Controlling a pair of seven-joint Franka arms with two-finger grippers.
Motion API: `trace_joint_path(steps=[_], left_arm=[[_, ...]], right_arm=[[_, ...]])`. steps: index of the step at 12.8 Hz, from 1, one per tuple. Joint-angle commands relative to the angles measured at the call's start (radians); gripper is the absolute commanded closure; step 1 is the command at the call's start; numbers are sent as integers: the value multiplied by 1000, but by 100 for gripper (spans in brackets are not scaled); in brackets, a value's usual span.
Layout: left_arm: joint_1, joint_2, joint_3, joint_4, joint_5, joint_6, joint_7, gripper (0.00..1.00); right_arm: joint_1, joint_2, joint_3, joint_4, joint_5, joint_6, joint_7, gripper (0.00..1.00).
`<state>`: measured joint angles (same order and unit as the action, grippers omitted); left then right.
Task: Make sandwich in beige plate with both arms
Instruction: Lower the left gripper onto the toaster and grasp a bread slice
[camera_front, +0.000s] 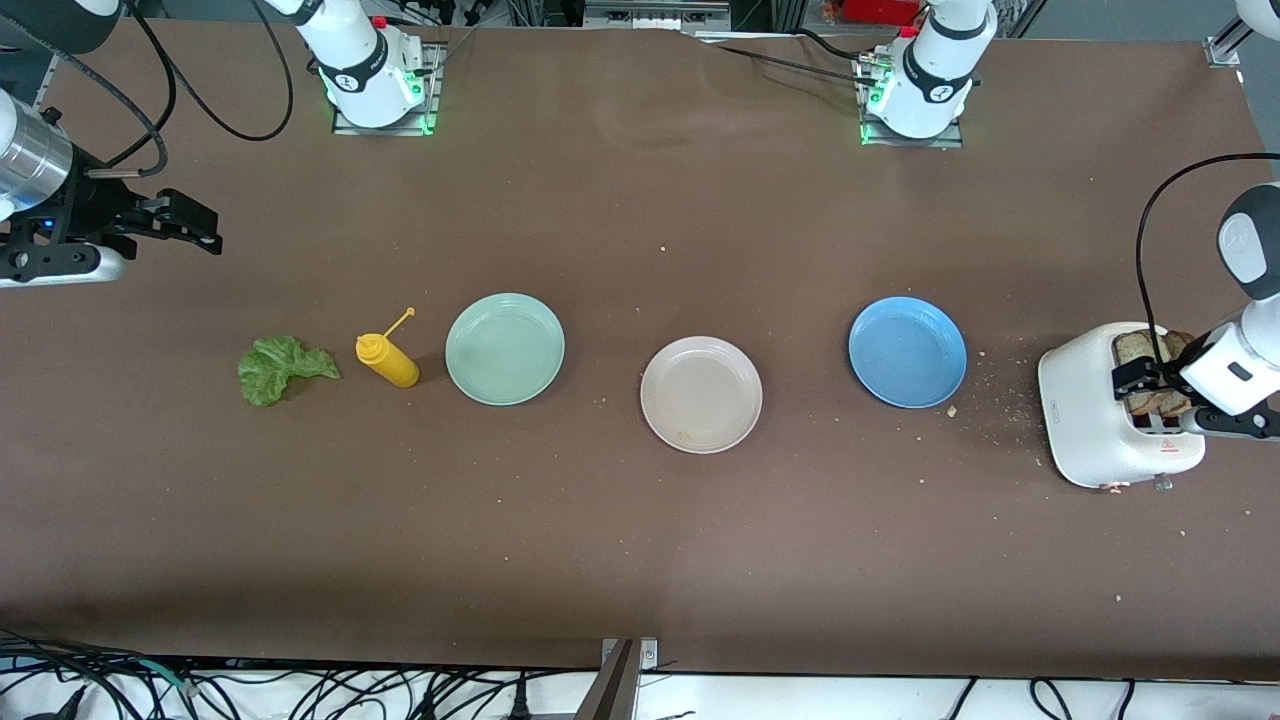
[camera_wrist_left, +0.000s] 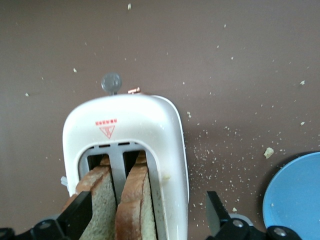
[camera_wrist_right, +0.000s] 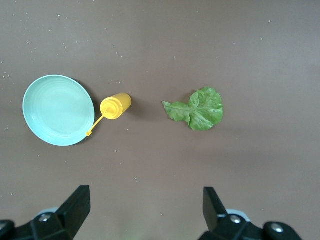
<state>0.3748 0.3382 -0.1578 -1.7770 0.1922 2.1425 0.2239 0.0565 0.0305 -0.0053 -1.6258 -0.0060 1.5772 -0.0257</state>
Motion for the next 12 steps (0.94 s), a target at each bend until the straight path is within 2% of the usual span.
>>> trace_joint_path(steps=[1, 3, 4, 9, 12], left_arm=[[21, -71, -14, -99, 16, 19, -5, 38], [22, -77, -12, -101, 22, 5, -3, 89], [22, -77, -12, -96, 29, -21, 2, 100], [24, -96, -11, -85, 29, -64, 5, 100], [18, -99, -20, 5, 29, -195, 0, 100]], right_arm=[[3, 2, -1, 11, -12, -2, -11, 0], [3, 2, -1, 11, -12, -2, -11, 0], [3, 2, -1, 11, -12, -2, -11, 0], [3, 0, -1, 11, -12, -2, -11, 0], [3, 0, -1, 11, -12, -3, -11, 0]])
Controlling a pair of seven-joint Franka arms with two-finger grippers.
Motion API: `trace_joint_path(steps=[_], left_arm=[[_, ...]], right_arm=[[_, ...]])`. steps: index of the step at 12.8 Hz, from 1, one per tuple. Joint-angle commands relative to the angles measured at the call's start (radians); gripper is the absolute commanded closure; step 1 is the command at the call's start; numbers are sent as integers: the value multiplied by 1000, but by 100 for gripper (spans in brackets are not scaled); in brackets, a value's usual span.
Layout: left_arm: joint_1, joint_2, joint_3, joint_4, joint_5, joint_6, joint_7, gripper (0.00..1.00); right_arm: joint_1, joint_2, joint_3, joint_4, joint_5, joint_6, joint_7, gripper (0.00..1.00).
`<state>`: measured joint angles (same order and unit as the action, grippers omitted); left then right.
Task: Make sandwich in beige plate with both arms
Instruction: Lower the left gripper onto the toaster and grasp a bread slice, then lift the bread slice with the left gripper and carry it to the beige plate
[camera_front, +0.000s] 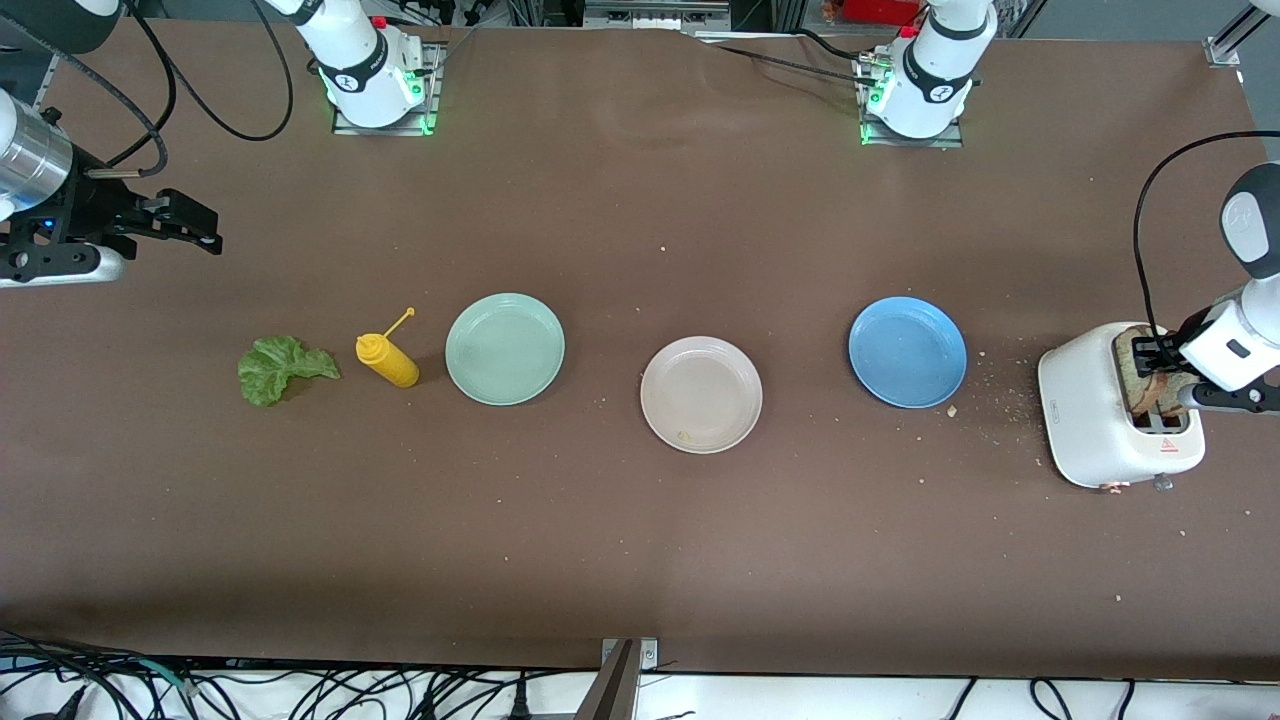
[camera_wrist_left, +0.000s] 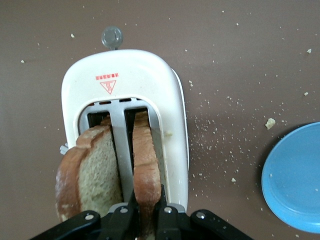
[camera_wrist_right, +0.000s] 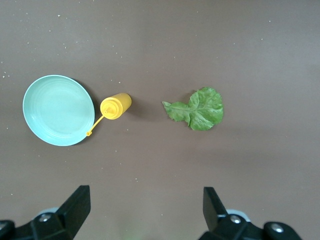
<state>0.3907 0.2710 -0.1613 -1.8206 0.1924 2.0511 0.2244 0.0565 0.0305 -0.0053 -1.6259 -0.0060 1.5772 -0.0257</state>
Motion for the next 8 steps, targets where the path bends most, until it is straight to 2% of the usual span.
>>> trace_joint_path(steps=[1, 3, 5, 8], left_arm=[[-3, -32, -21, 88, 27, -168, 0, 100], [-3, -35, -62, 147, 22, -264, -4, 100], [-3, -35, -104, 252, 16, -410, -7, 100], [-4, -35, -210, 369, 22, -561, -17, 100]], right_arm=[[3, 0, 1, 11, -12, -3, -11, 0], [3, 0, -1, 11, -12, -3, -11, 0], [3, 0, -1, 11, -12, -3, -11, 0], [3, 0, 1, 11, -12, -2, -11, 0]])
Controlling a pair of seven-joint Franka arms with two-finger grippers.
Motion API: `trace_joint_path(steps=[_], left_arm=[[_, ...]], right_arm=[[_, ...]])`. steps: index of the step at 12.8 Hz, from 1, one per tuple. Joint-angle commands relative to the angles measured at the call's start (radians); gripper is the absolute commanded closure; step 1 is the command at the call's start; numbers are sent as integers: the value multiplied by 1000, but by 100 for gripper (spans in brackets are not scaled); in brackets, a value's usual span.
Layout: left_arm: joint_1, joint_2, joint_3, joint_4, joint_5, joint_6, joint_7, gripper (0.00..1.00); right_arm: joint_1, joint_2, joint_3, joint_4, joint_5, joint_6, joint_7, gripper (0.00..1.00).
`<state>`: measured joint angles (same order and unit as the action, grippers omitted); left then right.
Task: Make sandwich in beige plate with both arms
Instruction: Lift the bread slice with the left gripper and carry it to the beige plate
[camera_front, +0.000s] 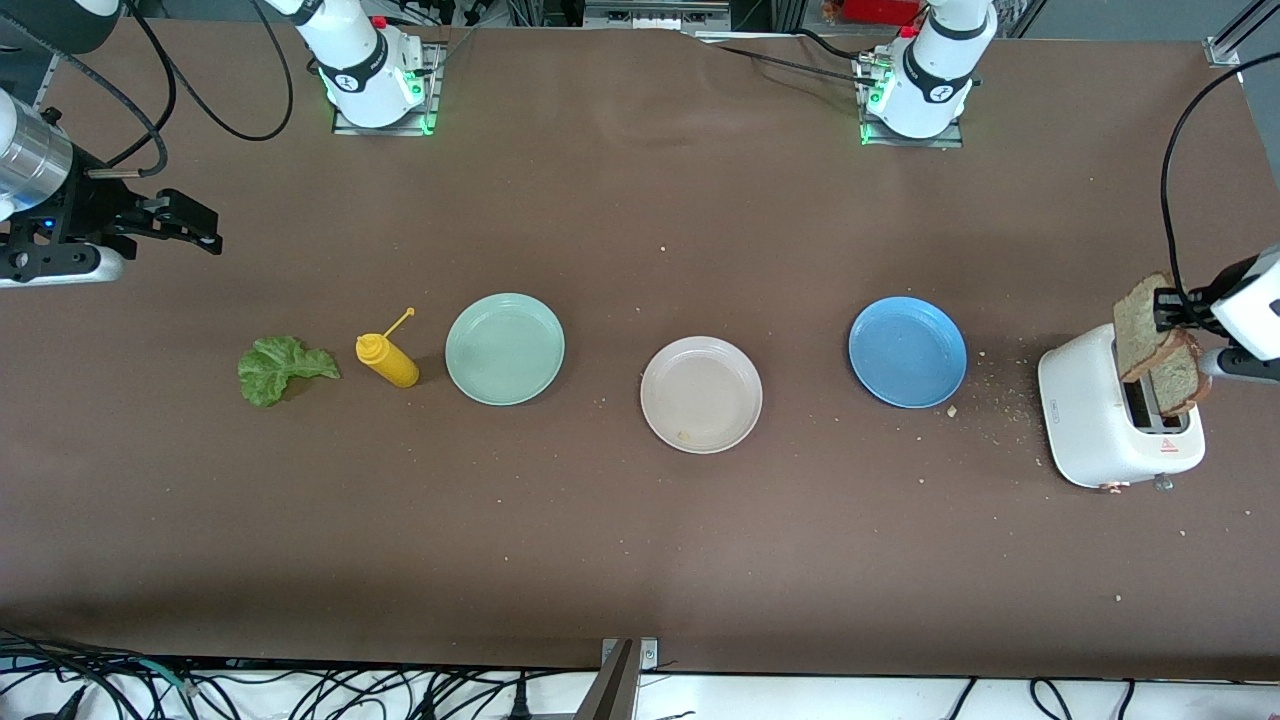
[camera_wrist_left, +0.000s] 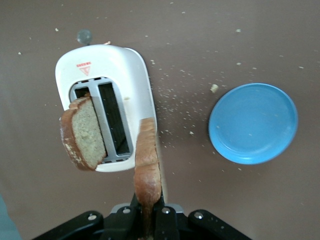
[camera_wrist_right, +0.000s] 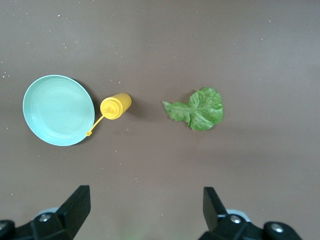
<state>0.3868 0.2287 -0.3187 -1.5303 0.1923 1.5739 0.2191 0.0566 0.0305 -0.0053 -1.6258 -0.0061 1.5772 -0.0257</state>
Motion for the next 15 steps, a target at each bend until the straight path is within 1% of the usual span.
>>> trace_joint_path(steps=[1, 3, 5, 6, 8, 9, 11, 15], left_arm=[[-2, 8, -87, 99, 24, -107, -12, 100], [-2, 9, -156, 102, 15, -110, -15, 100], [-8, 29, -256, 101, 10, -109, -120, 100], [-28, 53, -288, 101, -16, -106, -179, 100], [-113, 136, -292, 102, -40, -80, -207, 100], [-162, 168, -292, 104, -53, -33, -211, 100], [-193, 225, -292, 102, -120, 108, -277, 100], [-265, 320, -290, 99, -394, 247, -447, 100]], right_arm=[[3, 0, -1, 11, -12, -2, -11, 0], [3, 0, -1, 11, -12, -2, -11, 0], [3, 2, -1, 11, -12, -2, -11, 0], [3, 2, -1, 11, -12, -2, -11, 0], [3, 2, -1, 11, -12, -2, -11, 0], [3, 2, -1, 11, -12, -2, -11, 0], [3, 2, -1, 11, -12, -2, -11, 0], [3, 2, -1, 11, -12, -2, -11, 0]])
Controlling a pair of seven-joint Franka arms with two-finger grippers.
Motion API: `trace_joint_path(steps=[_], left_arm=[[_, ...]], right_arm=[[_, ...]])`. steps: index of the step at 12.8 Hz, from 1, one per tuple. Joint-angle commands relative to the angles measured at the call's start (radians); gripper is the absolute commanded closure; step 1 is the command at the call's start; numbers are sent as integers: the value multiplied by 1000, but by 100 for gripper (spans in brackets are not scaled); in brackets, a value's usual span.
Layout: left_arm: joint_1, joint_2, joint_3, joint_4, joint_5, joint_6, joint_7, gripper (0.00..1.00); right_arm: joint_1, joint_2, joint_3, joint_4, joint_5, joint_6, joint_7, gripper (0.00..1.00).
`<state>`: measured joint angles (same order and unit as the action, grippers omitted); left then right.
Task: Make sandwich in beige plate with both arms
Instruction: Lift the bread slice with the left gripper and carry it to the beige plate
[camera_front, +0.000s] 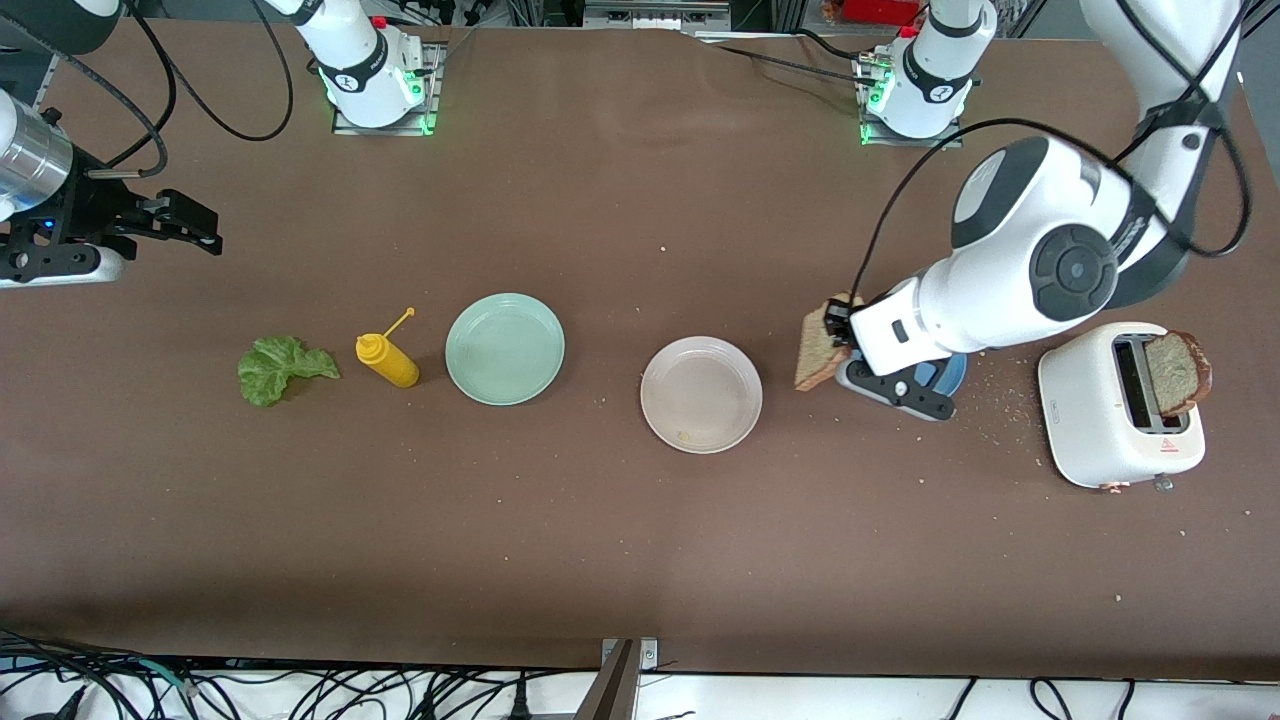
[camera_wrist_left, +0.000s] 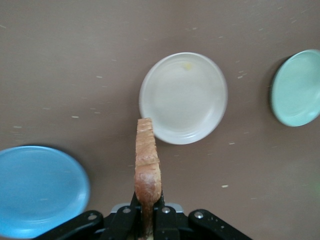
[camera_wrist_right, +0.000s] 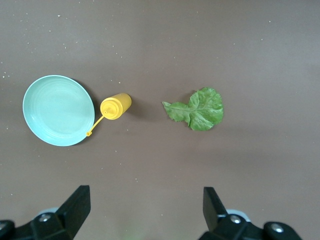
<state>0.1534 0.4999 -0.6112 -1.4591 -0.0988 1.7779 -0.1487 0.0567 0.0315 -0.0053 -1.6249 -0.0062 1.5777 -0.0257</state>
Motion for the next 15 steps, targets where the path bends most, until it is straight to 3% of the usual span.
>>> trace_joint_path(steps=[1, 4, 13, 15], left_arm=[[-46, 71, 1, 16, -161, 107, -110, 100], [-66, 158, 2, 10, -332, 199, -103, 100], [-37, 350, 10, -3, -340, 365, 286, 100], [-28, 387, 10, -4, -405, 396, 368, 100]], right_arm=[[3, 1, -1, 10, -12, -2, -11, 0], [3, 1, -1, 10, -12, -2, -11, 0], [2, 1, -1, 10, -12, -2, -11, 0], [2, 1, -1, 10, -12, -2, -11, 0]])
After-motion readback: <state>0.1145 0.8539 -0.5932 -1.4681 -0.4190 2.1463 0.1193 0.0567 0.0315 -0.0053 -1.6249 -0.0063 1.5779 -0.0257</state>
